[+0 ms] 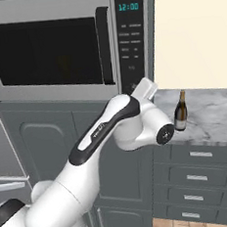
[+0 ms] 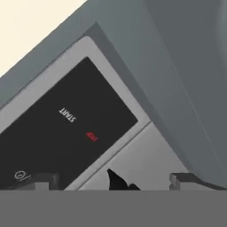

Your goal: Place the microwavable item in the microwave. Then, close the microwave door and press the start button.

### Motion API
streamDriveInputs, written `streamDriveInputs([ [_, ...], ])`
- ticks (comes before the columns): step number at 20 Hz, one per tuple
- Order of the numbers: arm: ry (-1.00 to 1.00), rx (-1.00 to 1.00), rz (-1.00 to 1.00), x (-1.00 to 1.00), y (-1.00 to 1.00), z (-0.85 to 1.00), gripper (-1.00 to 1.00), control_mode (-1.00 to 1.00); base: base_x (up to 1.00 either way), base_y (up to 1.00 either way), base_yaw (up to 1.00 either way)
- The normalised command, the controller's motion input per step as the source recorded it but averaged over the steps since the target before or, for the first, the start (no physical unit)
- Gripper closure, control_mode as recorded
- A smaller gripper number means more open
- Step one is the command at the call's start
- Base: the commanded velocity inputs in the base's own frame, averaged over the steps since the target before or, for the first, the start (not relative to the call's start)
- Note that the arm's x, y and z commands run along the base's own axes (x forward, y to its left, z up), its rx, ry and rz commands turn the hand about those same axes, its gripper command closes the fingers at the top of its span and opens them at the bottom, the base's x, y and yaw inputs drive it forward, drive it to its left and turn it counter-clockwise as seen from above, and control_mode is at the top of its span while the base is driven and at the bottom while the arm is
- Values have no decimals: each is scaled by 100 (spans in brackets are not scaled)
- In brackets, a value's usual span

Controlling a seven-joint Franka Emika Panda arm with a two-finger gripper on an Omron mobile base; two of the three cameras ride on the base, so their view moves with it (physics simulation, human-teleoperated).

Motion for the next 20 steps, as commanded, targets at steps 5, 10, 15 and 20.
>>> streamDriveInputs([
  [5,9,3,0,47,-10,-15,-100,-100,0,0,0],
  [10,9,4,0,42,-19,-17,-100,-100,0,0,0],
  [15,8,3,0,37,-7,-29,-100,-100,0,0,0],
  [20,5,0,0,40,0,-37,-100,-100,0,0,0],
])
